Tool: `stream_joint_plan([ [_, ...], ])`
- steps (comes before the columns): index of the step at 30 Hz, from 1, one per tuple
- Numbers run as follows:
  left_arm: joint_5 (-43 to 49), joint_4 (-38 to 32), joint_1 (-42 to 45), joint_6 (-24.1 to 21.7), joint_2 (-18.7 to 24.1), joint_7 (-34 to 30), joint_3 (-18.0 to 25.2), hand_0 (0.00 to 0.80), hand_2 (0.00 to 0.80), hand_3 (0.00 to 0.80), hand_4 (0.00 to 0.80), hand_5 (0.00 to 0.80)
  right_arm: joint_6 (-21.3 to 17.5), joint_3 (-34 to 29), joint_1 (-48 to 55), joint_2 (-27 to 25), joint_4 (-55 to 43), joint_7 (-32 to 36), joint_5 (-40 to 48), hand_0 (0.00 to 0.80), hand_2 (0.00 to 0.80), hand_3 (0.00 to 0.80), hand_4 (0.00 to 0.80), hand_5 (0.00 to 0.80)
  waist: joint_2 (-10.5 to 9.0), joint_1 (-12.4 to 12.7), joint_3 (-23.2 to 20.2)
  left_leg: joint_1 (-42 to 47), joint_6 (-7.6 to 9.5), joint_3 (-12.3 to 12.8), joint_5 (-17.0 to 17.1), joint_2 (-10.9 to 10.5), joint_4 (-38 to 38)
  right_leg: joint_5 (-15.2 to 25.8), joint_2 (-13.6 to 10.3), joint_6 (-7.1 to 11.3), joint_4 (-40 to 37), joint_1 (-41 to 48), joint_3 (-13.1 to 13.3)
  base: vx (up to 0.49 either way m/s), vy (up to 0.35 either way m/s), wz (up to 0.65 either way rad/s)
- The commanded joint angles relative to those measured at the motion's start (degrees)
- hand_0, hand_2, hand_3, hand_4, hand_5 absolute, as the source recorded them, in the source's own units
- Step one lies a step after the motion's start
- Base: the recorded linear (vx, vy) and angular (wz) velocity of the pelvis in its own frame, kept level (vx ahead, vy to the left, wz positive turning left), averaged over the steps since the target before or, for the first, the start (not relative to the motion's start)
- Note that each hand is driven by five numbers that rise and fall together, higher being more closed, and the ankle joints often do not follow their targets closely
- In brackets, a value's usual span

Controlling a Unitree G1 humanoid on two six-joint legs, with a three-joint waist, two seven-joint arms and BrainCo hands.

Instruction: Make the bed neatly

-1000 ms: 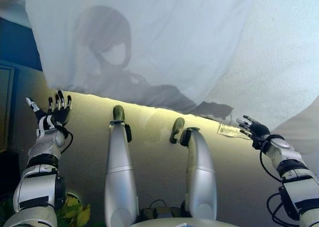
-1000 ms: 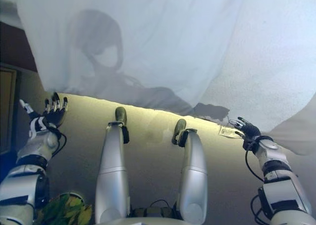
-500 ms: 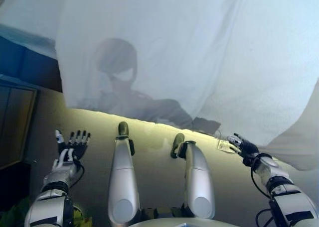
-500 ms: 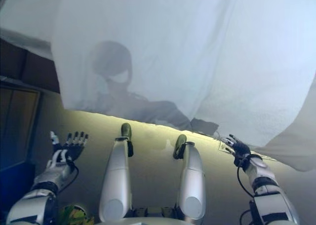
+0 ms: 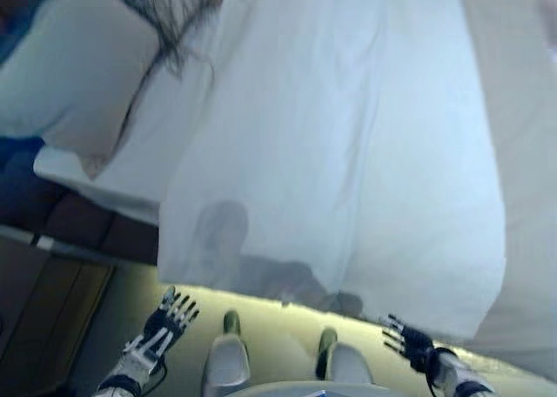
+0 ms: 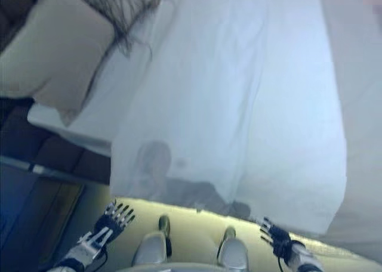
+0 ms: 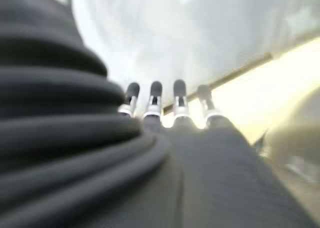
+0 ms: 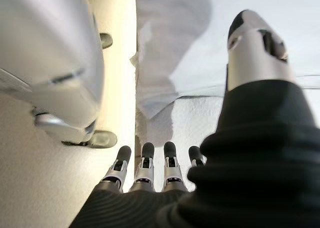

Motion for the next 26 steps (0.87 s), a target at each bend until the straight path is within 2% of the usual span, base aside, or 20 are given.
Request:
stream_joint_plan([
  [1, 12.0, 2.5, -0.5, -4.1, -0.2, 3.2, -0.1, 0.0, 0.0, 0.0, 0.0, 0.0, 1.4, 0.4, -0.6, 0.2, 1.8, 1.2, -0.1, 0.0, 0.0, 0.0, 0.0, 0.0, 1.96, -1.3, 0.0, 3.5, 2.59, 1.9, -0.8, -3.0, -3.9, 5.2, 2.6, -1.42, -3.7, 0.4, -1.5, 0.164, 0.028, -0.15],
  [3, 13.5, 3.5, -0.5, -4.4, -1.2, 5.2, -0.4, 0.0, 0.0, 0.0, 0.0, 0.0, 2.3, -0.3, -0.4, 1.3, 3.2, 0.7, 1.7, 0.0, 0.0, 0.0, 0.0, 0.0, 2.35, -1.6, -1.1, 5.5, 2.42, 2.0, -0.6, -3.0, -5.7, 5.7, 2.9, -1.36, -5.9, 2.2, -1.5, 0.131, 0.021, -0.2],
  [7, 8.1, 5.6, -0.6, -5.1, -5.8, 9.2, 0.8, 0.0, 0.0, 0.0, 0.0, 0.0, 5.1, -3.1, -0.4, 4.8, 8.2, -5.8, 7.6, 0.0, 0.0, 0.0, 0.0, 0.0, 2.67, -2.0, -2.8, 8.2, 2.31, 3.1, -1.4, -2.8, -6.4, 6.8, 3.1, -1.52, -9.5, 5.0, -1.6, 0.093, 0.026, -0.11],
  [11, 4.8, 7.7, -0.7, -5.1, -10.4, 15.4, 2.4, 0.0, 0.0, 0.0, 0.0, 0.0, 7.1, -4.5, -0.5, 7.4, 12.7, -13.5, 5.4, 0.0, 0.0, 0.0, 0.0, 0.0, 2.52, -1.3, -3.8, 10.0, 2.72, 2.9, -2.1, -2.8, -6.3, 6.5, 3.1, -1.79, -9.4, 7.1, -2.3, 0.098, -0.008, -0.04],
  [16, 11.9, 8.7, -0.6, -4.2, -12.8, 13.4, -0.2, 0.0, 0.0, 0.0, 0.0, 0.0, 5.3, -0.2, -2.2, 9.9, 10.4, -11.9, 3.1, 0.0, 0.0, 0.0, 0.0, 0.0, 1.65, -0.5, -4.6, 11.8, 2.91, 2.6, -2.4, -2.7, -6.6, 6.3, 3.5, -2.13, -9.7, 9.1, -2.9, 0.083, -0.022, 0.02],
  [20, 10.7, 8.2, -0.8, -4.6, -12.8, 14.9, -2.2, 0.0, 0.0, 0.0, 0.0, 0.0, 6.0, 2.3, -2.8, 9.5, 10.0, -12.0, -0.2, 0.0, 0.0, 0.0, 0.0, 0.0, 1.31, -0.5, -5.1, 12.8, 3.1, 2.6, -2.7, -2.5, -6.8, 6.2, 3.6, -1.98, -9.8, 9.8, -2.6, 0.028, -0.004, 0.0],
  [26, 7.9, 8.1, -1.4, -3.8, -11.9, 13.5, -1.7, 0.0, 0.0, 0.0, 0.0, 0.0, 6.9, 3.0, -3.2, 9.0, 11.3, -11.9, -0.5, 0.0, 0.0, 0.0, 0.0, 0.0, 1.39, -0.5, -5.3, 13.6, 3.19, 2.8, -2.9, -2.2, -6.7, 6.0, 3.7, -2.02, -9.7, 10.5, -2.4, 0.0, 0.0, 0.0],
])
